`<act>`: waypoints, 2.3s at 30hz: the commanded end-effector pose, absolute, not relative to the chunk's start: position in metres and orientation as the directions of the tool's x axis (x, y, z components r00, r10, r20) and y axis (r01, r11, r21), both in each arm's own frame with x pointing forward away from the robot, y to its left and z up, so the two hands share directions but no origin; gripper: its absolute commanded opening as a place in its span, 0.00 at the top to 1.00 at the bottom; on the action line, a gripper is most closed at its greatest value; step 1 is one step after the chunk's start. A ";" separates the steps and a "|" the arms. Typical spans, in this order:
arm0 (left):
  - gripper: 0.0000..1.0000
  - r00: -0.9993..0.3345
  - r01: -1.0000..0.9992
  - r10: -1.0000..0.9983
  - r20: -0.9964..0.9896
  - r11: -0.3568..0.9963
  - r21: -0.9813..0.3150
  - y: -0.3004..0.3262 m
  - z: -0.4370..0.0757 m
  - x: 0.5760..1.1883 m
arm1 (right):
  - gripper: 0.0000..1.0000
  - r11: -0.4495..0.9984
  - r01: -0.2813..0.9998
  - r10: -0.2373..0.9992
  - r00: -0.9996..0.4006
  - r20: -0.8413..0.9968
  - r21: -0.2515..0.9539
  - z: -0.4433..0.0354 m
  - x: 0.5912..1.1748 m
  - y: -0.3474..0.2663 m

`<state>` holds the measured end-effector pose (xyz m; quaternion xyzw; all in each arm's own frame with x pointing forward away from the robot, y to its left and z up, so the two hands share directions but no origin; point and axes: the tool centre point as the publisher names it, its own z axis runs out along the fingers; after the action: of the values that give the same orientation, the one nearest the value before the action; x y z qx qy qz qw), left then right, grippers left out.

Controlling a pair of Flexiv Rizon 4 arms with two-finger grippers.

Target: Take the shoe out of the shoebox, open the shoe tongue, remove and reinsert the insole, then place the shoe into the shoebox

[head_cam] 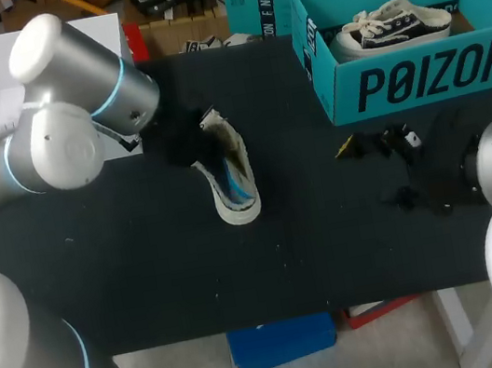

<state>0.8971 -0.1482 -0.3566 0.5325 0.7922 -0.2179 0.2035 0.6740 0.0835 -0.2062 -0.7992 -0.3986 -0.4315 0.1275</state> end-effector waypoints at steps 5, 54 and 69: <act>1.00 -0.352 0.933 0.761 -0.544 0.335 -0.134 -0.147 -0.354 0.897 | 0.00 -0.636 0.764 0.511 0.312 0.801 0.108 -0.208 0.669 0.076; 1.00 -0.369 0.874 0.689 -0.624 0.486 0.020 -0.127 -0.366 0.911 | 0.00 -0.636 0.764 0.511 0.312 0.801 0.108 -0.208 0.669 0.076; 1.00 -0.375 0.836 0.704 -0.603 0.537 0.108 -0.126 -0.369 0.938 | 0.00 -0.636 0.764 0.511 0.312 0.801 0.108 -0.208 0.669 0.076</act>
<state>0.9354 -0.1222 -0.3692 0.4715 0.8189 -0.1198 0.3044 0.6739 0.0835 -0.2062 -0.7992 -0.3986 -0.4315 0.1275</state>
